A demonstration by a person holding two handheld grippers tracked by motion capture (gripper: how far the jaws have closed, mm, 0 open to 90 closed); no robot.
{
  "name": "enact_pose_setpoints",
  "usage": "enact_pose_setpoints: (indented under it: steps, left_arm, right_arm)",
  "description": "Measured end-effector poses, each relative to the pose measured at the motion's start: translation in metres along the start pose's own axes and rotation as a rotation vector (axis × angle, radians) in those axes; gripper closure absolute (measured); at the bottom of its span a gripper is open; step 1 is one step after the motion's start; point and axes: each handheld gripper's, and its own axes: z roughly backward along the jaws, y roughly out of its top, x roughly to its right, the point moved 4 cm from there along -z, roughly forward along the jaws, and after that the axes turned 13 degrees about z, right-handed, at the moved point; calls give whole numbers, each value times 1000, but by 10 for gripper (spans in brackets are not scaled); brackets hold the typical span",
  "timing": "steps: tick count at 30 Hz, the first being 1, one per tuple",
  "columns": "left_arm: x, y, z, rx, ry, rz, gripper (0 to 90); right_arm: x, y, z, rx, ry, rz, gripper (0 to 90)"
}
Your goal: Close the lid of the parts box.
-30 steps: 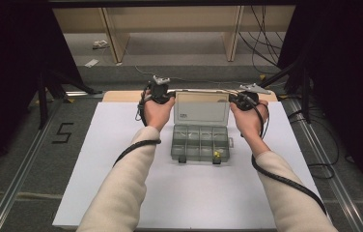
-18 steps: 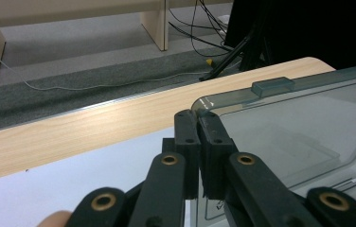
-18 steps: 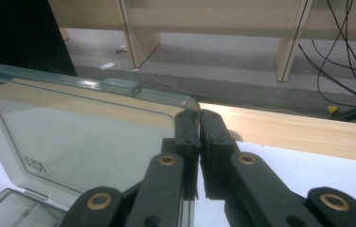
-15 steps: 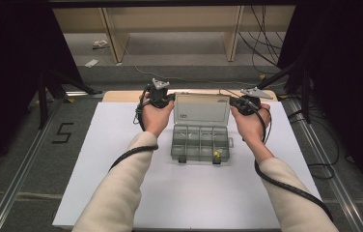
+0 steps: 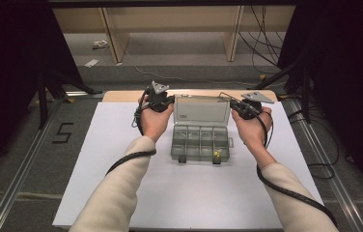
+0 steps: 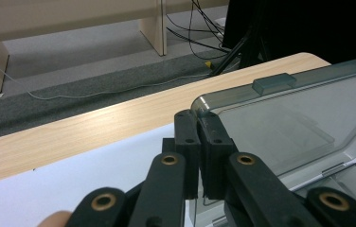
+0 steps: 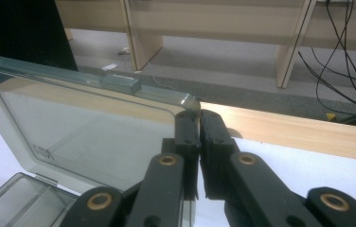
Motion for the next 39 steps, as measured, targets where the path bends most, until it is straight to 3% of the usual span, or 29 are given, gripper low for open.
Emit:
enact_pose_setpoints:
  steps: [39]
  left_arm:
    - [5,-23,24,64,-14,-58,870]
  right_arm:
    - [-12,-13,25,20,10,57,875]
